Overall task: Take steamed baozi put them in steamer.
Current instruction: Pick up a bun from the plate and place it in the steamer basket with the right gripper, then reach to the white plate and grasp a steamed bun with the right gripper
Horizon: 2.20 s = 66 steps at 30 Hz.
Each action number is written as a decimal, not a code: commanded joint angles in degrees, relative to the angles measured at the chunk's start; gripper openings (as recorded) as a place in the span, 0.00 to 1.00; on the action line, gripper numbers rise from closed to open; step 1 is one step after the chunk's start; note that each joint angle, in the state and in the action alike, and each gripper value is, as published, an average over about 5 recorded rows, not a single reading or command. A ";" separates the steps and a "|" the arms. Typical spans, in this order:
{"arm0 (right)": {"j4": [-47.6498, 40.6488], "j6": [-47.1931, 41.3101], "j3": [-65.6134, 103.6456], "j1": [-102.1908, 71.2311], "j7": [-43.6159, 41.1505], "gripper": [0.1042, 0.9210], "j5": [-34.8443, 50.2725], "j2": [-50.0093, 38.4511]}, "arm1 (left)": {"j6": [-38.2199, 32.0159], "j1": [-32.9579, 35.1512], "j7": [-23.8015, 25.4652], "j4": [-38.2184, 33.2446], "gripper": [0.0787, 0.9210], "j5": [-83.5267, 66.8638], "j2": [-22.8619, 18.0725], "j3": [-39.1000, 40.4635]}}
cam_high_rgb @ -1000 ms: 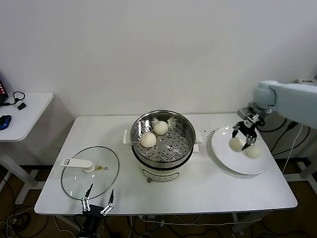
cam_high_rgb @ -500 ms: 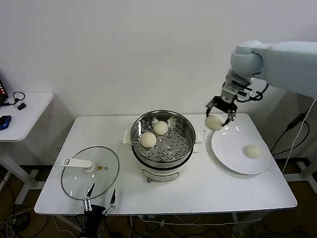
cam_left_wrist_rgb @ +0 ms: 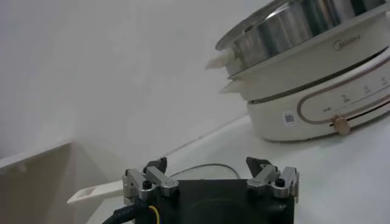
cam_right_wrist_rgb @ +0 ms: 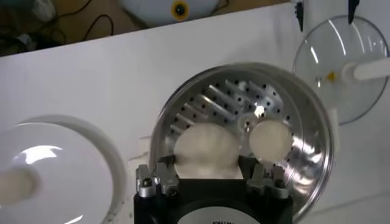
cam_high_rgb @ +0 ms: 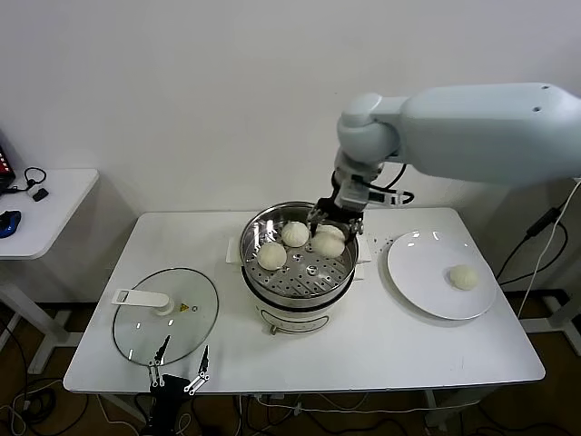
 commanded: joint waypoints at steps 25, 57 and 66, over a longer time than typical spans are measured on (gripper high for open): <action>-11.81 2.27 3.42 -15.42 -0.57 0.72 -5.63 11.64 | 0.22 -1.40 0.27 2.06 0.88 -0.61 0.26 -0.61; -16.51 4.58 -8.42 0.28 -2.62 0.88 12.54 8.88 | 0.19 -0.84 0.33 1.07 0.88 -0.90 0.32 -0.50; -18.00 -12.15 -19.37 3.18 -1.35 0.88 18.10 -0.03 | 0.21 -1.00 0.39 1.02 0.88 -0.83 0.34 -0.03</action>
